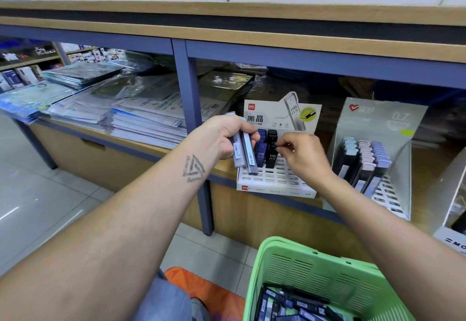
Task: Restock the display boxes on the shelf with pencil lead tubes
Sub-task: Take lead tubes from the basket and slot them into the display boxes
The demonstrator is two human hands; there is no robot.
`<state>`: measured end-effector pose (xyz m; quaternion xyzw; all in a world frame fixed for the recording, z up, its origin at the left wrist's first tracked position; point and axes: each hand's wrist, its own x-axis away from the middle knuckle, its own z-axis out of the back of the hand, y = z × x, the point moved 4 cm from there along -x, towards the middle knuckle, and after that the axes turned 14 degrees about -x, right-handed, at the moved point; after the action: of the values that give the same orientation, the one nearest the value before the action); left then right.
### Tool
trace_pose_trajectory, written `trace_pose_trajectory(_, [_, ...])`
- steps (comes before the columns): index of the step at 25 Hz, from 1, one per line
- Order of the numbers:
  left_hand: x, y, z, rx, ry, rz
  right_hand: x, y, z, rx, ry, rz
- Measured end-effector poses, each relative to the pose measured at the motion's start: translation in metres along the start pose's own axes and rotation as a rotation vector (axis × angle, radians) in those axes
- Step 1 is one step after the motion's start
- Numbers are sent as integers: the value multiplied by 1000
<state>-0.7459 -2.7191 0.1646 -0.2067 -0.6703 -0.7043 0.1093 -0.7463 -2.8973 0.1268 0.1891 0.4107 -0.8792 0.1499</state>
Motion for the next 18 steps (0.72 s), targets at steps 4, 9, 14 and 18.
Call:
trace_pose_trajectory(4, [-2, -1, 0, 1, -8, 3, 0, -1, 1, 69, 26, 5])
trace_pose_trajectory(9, [-1, -1, 1, -1, -10, 2, 1, -4, -1, 88, 5, -10])
trace_pose_trajectory(14, [-2, -1, 0, 4, -7, 5, -4, -5, -7, 138, -41, -29])
trace_pose_trajectory(18, [-2, -2, -1, 1, -8, 5, -3, -5, -6, 103, -45, -69])
